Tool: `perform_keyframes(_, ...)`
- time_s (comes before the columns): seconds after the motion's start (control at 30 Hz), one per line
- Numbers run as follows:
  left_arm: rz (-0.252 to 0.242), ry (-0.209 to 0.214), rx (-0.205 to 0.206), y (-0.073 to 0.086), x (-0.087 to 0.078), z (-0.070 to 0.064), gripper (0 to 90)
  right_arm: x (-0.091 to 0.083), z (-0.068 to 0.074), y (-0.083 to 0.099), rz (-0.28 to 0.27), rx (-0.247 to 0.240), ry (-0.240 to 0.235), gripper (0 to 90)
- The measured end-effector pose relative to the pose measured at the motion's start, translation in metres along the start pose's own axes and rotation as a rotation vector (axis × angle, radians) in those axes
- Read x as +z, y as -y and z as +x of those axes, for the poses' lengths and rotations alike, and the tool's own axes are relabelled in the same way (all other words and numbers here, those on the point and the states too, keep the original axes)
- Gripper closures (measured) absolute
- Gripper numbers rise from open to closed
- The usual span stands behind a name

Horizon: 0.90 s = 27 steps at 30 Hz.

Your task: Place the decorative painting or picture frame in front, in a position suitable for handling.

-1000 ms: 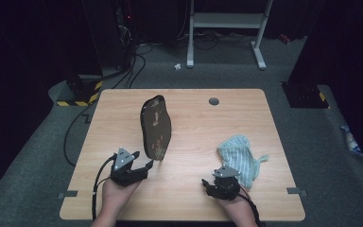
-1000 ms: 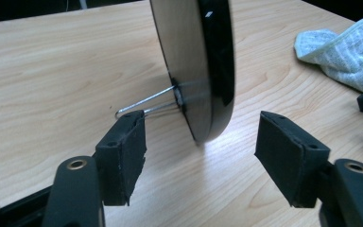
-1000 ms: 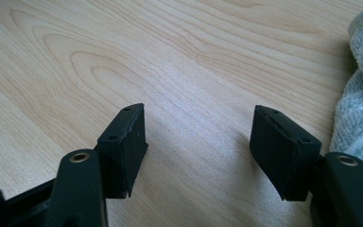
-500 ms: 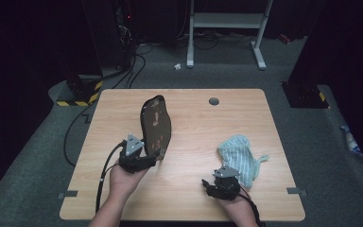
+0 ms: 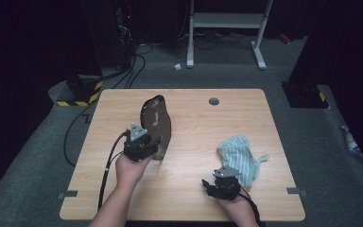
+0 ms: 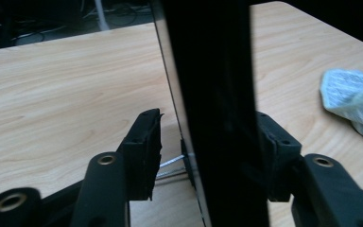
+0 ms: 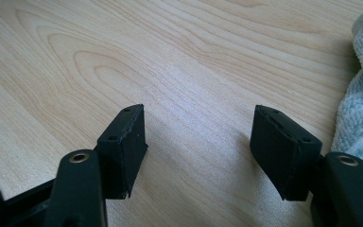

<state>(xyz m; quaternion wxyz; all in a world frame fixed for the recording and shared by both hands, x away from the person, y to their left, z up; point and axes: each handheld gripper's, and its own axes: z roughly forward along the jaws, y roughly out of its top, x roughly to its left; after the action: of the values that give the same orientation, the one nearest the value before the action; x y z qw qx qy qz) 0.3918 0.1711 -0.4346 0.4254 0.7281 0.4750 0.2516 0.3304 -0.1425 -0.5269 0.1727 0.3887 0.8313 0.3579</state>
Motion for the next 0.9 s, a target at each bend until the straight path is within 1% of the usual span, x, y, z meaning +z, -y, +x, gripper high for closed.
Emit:
perform_keyframes(0.1,-0.008,-0.009,0.007,-0.0024,0.0007,-0.0014,54.2,0.0000,-0.0001,0.0000,0.000,0.001,-0.001,36.2)
perform_keyframes(0.13,-0.010,-0.007,0.006,-0.0028,0.0011,-0.0018,56.2,-0.0001,0.0000,0.0000,0.001,0.004,-0.001,36.2)
perform_keyframes(0.27,-0.001,-0.021,0.016,-0.0037,0.0034,-0.0028,60.8,-0.0002,0.0000,0.0000,0.002,0.004,-0.001,36.2)
perform_keyframes(0.33,-0.004,-0.026,0.015,-0.0038,0.0035,-0.0026,64.9,-0.0001,0.0000,0.0000,0.001,0.003,-0.001,36.2)
perform_keyframes(0.43,-0.004,-0.027,0.012,-0.0040,0.0036,-0.0020,67.9,0.0000,0.0000,0.0000,0.000,0.001,0.000,36.2)
perform_keyframes(0.47,-0.003,-0.035,0.018,-0.0042,0.0032,-0.0013,69.4,0.0000,0.0002,0.0000,0.000,0.002,0.000,36.3)
perform_keyframes(0.6,-0.011,-0.039,0.014,-0.0041,0.0011,0.0011,75.0,-0.0002,0.0006,0.0000,0.003,0.006,0.001,36.3)
perform_keyframes(0.7,-0.014,-0.031,0.012,-0.0034,0.0004,0.0030,75.8,-0.0002,0.0007,0.0000,0.004,0.004,0.001,36.3)
perform_keyframes(0.77,-0.022,-0.022,-0.002,-0.0027,0.0005,0.0044,76.4,-0.0001,0.0006,0.0000,0.003,0.004,0.001,36.3)
perform_keyframes(0.83,-0.032,-0.019,-0.002,-0.0014,0.0004,0.0053,76.8,-0.0001,0.0006,0.0000,0.003,0.003,0.003,36.4)
perform_keyframes(0.9,-0.036,-0.012,-0.012,-0.0008,0.0003,0.0064,77.0,0.0001,0.0011,-0.0002,0.003,0.006,0.005,36.3)
